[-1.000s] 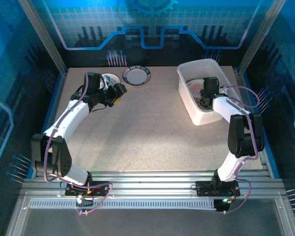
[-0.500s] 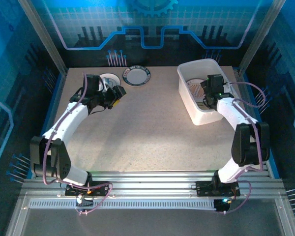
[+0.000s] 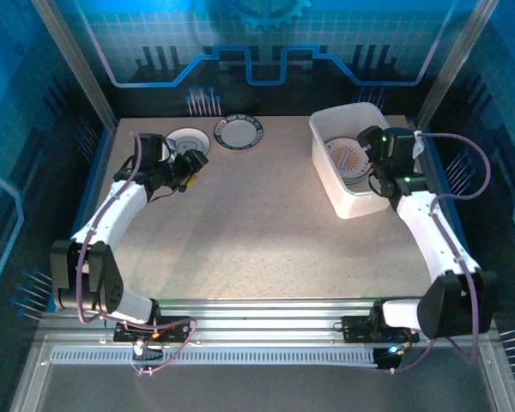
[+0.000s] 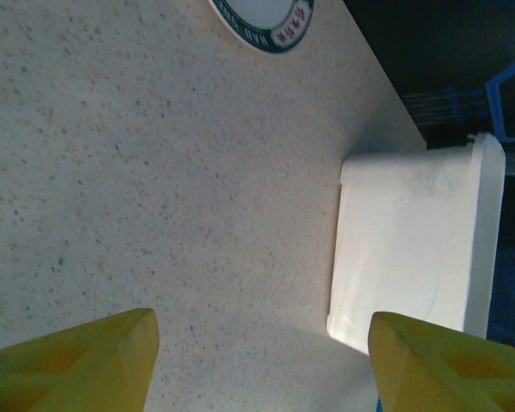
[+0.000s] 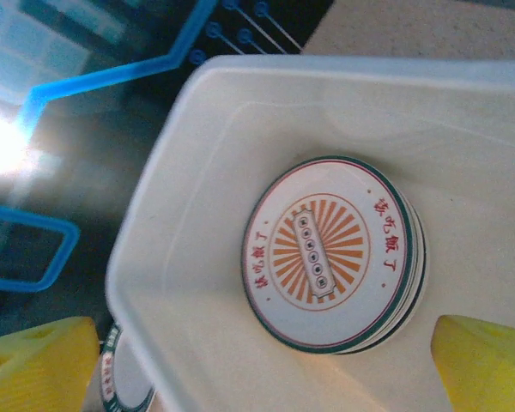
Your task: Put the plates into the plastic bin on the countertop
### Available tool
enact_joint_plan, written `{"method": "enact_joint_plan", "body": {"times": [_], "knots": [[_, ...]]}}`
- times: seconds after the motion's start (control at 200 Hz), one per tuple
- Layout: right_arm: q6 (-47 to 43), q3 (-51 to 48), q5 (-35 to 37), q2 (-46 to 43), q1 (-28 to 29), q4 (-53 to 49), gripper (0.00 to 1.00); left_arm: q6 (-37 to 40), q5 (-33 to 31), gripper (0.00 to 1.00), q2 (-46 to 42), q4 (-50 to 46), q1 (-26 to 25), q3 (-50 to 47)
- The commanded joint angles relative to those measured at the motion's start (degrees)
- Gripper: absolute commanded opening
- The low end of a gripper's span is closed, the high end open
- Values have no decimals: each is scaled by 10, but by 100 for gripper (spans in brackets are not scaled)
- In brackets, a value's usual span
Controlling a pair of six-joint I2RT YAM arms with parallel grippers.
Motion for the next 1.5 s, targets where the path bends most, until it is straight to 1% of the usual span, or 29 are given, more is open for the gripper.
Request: {"method": "enact_joint_plan", "body": {"times": [0.0, 0.075, 0.175, 0.23, 0.35, 0.65, 0.8, 0.93, 1.076, 1.241, 1.321, 1.416, 1.491], "knots": [[-88, 5, -26, -35, 20, -48, 100, -22, -15, 67, 31, 21, 12, 11], [-123, 16, -42, -43, 37, -63, 99, -22, -19, 67, 58, 25, 18, 28], [-148, 30, -58, -42, 62, -75, 98, -31, -21, 68, 98, 43, 28, 47], [-158, 40, -53, -36, 80, -82, 97, -41, -18, 68, 121, 54, 34, 58], [-189, 74, -57, -5, 120, -86, 96, -47, -21, 69, 168, 56, 38, 93], [-233, 157, -101, 94, 173, -85, 92, -57, -29, 72, 264, 57, 51, 163], [-231, 187, -134, 139, 179, -81, 92, -60, -25, 73, 305, 55, 57, 192], [-233, 204, -146, 167, 185, -83, 91, -58, -16, 75, 340, 55, 60, 224], [-235, 214, -150, 187, 185, -85, 91, -55, -17, 76, 372, 44, 60, 259], [-243, 237, -154, 209, 185, -96, 91, -63, -15, 76, 397, 47, 61, 277], [-243, 241, -157, 215, 186, -98, 91, -59, -26, 76, 395, 36, 61, 278], [-241, 240, -158, 221, 185, -96, 91, -54, -52, 77, 374, 33, 67, 254], [-240, 242, -162, 227, 185, -94, 91, -65, -57, 77, 371, 42, 78, 236]]}}
